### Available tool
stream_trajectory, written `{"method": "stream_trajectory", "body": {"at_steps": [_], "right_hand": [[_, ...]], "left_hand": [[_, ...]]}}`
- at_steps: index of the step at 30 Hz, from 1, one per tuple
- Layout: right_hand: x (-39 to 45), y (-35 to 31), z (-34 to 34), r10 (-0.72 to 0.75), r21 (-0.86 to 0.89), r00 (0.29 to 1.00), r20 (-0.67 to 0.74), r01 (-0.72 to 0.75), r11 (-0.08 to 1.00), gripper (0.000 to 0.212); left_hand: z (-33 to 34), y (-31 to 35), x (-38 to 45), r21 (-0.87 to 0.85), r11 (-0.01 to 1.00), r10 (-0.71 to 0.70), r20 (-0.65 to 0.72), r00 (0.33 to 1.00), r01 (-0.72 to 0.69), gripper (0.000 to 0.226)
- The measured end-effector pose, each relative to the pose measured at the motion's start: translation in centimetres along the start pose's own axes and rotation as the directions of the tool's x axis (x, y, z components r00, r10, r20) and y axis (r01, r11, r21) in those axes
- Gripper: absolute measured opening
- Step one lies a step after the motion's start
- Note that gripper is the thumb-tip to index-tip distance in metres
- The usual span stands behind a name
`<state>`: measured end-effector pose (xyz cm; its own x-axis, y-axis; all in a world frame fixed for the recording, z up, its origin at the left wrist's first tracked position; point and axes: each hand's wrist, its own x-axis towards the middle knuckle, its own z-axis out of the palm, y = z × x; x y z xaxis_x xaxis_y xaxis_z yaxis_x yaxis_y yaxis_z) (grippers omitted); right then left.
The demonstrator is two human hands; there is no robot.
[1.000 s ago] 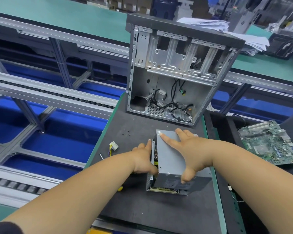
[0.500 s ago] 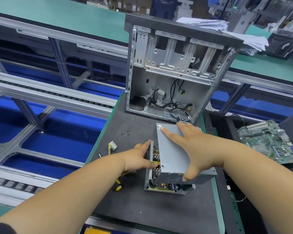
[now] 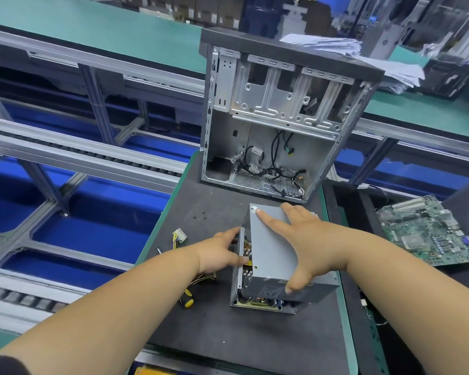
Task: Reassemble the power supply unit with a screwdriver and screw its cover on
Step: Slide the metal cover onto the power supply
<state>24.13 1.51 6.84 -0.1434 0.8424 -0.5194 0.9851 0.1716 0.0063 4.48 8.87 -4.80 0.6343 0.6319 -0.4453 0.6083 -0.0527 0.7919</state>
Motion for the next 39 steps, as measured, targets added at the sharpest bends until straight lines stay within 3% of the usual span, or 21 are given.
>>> {"method": "stream_trajectory", "body": {"at_steps": [30, 39], "right_hand": [[0.4, -0.4, 0.2, 0.016, 0.045, 1.0, -0.016, -0.015, 0.999, 0.145], [0.4, -0.7, 0.6, 0.018, -0.023, 1.0, -0.011, -0.018, 1.0, 0.146]], "left_hand": [[0.0, 0.4, -0.1, -0.052, 0.998, 0.034, -0.005, 0.999, -0.035, 0.078], [0.0, 0.4, -0.3, -0.074, 0.997, 0.037, -0.003, 0.999, -0.037, 0.08]]}}
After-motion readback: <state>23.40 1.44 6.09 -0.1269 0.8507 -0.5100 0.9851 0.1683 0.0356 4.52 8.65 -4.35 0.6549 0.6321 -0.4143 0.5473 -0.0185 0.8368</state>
